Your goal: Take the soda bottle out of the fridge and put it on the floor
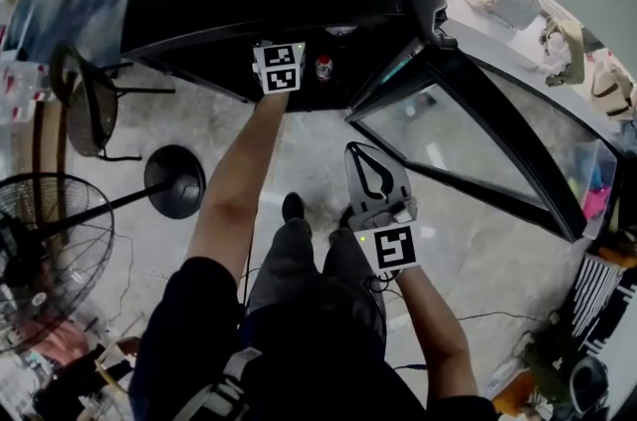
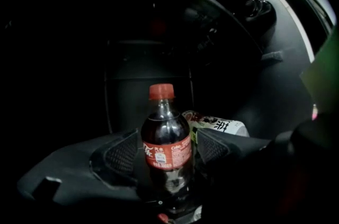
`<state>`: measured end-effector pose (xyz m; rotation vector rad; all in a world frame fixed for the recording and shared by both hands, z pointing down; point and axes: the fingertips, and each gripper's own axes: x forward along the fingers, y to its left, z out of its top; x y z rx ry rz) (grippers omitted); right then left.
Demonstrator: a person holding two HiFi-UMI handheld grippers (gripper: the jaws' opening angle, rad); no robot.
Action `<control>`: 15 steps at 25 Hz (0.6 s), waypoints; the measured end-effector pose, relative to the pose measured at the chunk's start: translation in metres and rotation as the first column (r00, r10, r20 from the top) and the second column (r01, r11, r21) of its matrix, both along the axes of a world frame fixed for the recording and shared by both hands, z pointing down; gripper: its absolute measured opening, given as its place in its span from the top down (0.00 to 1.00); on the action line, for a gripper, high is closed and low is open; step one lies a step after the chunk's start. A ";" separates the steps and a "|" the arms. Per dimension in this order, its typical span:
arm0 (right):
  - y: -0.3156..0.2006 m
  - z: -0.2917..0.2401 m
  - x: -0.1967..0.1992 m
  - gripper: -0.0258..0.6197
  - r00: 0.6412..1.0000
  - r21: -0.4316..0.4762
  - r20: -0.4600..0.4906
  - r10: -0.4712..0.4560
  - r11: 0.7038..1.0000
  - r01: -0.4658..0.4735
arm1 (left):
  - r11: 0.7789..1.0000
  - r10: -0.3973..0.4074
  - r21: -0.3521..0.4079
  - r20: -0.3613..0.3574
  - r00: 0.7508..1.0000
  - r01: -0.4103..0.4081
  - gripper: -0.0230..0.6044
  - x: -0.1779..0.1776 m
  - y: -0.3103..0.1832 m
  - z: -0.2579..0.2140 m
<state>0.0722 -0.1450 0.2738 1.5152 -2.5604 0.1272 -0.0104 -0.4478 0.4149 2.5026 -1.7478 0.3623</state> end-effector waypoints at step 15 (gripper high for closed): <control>-0.008 0.010 -0.001 0.93 1.000 -0.018 0.023 0.018 1.000 -0.017 | 0.999 0.028 -0.021 -0.007 1.000 -0.028 0.44 0.004 -0.025 0.012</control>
